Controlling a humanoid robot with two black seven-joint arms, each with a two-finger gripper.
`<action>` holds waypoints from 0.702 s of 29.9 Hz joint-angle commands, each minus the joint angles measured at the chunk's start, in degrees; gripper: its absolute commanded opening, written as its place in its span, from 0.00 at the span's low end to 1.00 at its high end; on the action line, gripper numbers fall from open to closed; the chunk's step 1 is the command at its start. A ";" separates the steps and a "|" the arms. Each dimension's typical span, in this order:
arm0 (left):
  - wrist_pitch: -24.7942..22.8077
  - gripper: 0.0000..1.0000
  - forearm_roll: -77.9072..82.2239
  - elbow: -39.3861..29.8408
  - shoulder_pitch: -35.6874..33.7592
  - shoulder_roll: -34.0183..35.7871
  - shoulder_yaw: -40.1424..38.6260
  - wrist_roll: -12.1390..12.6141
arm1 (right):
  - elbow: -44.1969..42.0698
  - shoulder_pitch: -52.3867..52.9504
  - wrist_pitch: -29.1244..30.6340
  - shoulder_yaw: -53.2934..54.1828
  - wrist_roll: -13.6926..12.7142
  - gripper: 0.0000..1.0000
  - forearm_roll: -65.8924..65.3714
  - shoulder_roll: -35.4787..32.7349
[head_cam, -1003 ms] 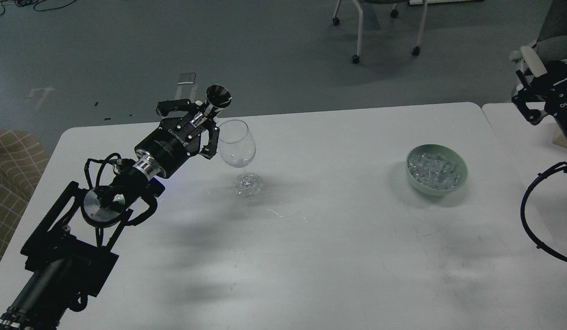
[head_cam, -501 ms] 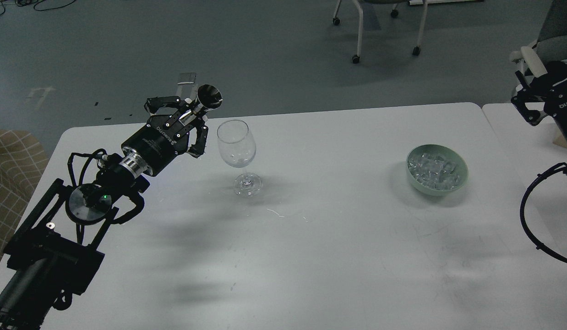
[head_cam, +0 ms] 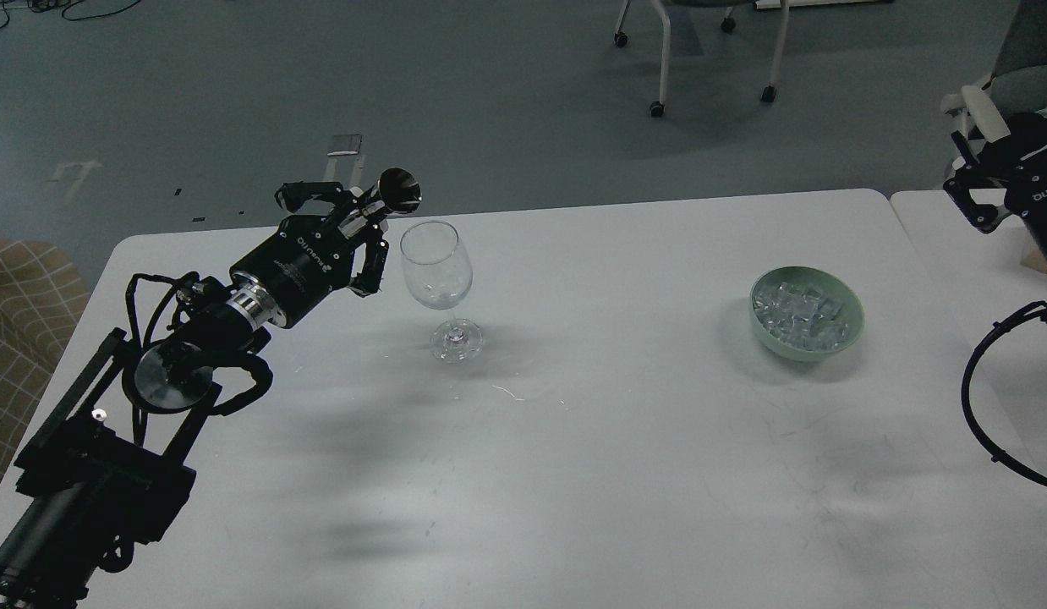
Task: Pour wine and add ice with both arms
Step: 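Tilt the jigger over the wine glass rim to pour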
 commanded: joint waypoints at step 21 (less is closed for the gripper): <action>-0.89 0.00 5.67 0.21 -0.50 0.23 -0.15 0.34 | -0.19 0.13 0.17 0.00 0.08 1.00 -0.09 -0.18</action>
